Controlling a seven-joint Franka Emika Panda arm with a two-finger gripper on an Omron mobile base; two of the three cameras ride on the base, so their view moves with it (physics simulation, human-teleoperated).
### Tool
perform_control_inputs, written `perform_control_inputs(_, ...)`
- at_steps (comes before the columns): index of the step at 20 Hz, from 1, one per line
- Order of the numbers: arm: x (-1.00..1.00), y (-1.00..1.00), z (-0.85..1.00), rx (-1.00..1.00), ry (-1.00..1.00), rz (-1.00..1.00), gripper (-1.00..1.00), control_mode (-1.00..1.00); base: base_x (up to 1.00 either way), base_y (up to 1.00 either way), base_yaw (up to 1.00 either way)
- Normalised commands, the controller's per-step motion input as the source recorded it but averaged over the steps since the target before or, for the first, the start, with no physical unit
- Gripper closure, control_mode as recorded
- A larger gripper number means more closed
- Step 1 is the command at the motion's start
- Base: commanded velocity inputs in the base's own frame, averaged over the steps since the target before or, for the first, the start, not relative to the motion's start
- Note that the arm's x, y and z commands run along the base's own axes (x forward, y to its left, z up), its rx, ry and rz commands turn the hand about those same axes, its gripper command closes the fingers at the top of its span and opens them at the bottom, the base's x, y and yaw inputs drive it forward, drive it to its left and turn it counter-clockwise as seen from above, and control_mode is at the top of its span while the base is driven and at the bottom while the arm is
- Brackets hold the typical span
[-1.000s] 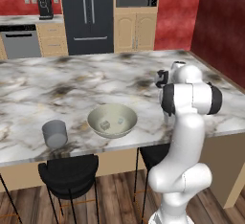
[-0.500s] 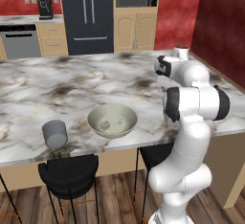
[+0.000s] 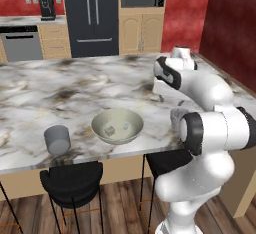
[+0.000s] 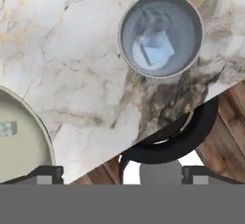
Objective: There are four ice cubes in the ice bowl. Place two ice cubes in each glass of water.
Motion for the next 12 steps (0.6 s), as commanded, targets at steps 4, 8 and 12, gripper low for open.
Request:
perform_control_inputs(4,-0.14,0.93,-0.26,0.21,-0.01,0.08,-1.00,-1.00,0.00,0.00,0.00)
perform_control_inputs(8,0.13,0.29,-0.16,0.14,-0.01,0.00,-1.00,-1.00,0.00,0.00,0.00)
perform_control_inputs(12,0.45,0.08,-0.13,-0.02,0.00,0.00,-1.00,-1.00,0.00,0.00,0.00)
